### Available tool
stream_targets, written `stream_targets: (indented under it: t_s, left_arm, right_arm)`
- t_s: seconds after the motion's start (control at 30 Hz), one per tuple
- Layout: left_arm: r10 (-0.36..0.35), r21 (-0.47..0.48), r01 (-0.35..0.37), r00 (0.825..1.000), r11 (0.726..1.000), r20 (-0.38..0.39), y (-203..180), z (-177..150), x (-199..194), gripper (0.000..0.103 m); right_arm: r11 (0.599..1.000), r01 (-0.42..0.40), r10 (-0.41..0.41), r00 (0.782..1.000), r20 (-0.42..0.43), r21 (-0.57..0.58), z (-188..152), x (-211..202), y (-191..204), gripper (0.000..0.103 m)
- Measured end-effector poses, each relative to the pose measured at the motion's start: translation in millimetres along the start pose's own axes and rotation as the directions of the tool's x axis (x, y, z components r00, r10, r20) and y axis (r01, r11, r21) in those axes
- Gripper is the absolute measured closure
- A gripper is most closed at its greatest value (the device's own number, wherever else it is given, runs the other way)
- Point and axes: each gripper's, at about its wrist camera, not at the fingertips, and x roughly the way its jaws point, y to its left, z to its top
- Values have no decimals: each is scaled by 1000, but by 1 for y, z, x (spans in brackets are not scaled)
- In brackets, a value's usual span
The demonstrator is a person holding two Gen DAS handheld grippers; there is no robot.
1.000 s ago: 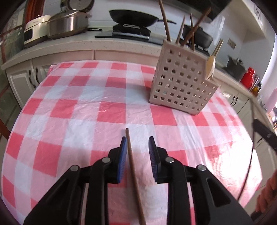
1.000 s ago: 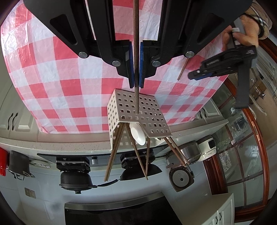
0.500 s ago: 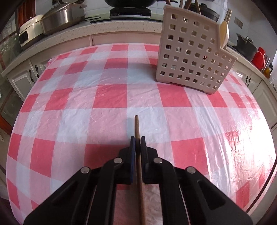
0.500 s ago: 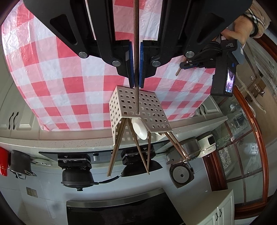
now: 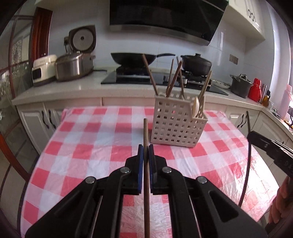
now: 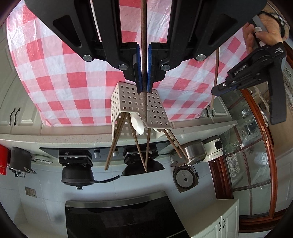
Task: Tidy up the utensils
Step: 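Lower both chopsticks into the white basket and open both grippers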
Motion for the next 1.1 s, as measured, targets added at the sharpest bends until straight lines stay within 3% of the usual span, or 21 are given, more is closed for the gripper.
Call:
stream_targets:
  t_s: [0.63, 0.97, 1.1]
  left_arm:
    - [-32, 40, 26, 985, 999, 171, -18, 23, -56, 97]
    - [-77, 48, 66, 955, 997, 286, -26, 84, -61, 97]
    - [-96, 54, 83, 950, 995, 298, -36, 114, -50, 97]
  right_arm:
    - [999, -3, 7, 997, 73, -51, 19, -18, 14, 96]
    - [994, 53, -36, 985, 170, -95, 73, -7, 7, 96]
    - [993, 62, -44, 984, 173, -105, 96, 7, 5, 96]
